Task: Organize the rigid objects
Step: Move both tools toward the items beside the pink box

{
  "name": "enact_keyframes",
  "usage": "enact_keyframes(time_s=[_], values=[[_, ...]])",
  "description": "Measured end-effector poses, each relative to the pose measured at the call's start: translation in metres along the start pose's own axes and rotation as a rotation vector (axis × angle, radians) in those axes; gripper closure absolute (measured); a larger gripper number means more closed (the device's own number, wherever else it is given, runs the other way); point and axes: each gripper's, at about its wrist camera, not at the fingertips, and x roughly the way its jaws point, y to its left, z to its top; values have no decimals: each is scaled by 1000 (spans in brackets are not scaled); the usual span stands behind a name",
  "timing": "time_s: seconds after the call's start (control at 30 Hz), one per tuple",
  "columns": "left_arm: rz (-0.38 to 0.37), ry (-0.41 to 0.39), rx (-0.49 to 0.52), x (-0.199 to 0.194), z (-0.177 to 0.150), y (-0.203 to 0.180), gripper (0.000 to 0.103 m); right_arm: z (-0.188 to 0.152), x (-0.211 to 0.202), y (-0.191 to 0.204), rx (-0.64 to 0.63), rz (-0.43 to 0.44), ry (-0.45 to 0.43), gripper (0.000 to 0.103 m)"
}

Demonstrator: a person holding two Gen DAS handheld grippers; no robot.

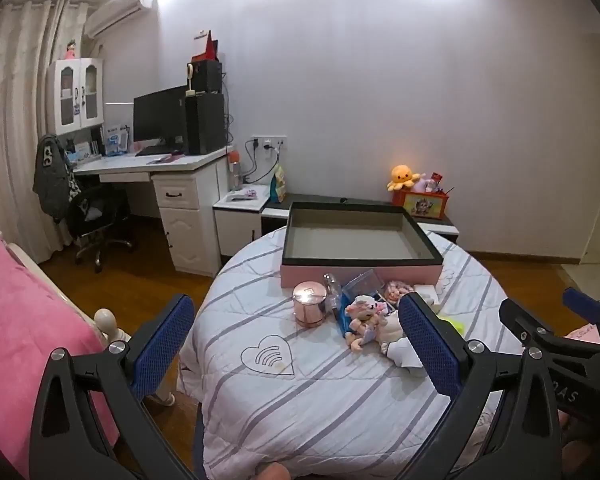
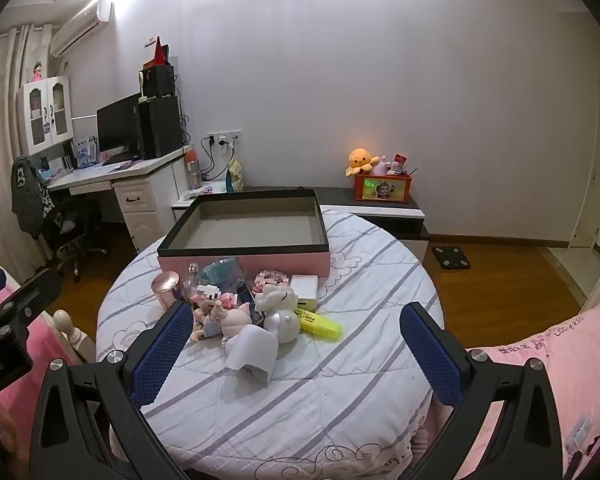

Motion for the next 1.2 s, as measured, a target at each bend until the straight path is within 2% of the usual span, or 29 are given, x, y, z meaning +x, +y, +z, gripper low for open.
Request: enact_keyframes(time_s=[1.2], values=[[-35,-74,26,-24,5,-2,0,6,-18,-5,18,4,-59,0]])
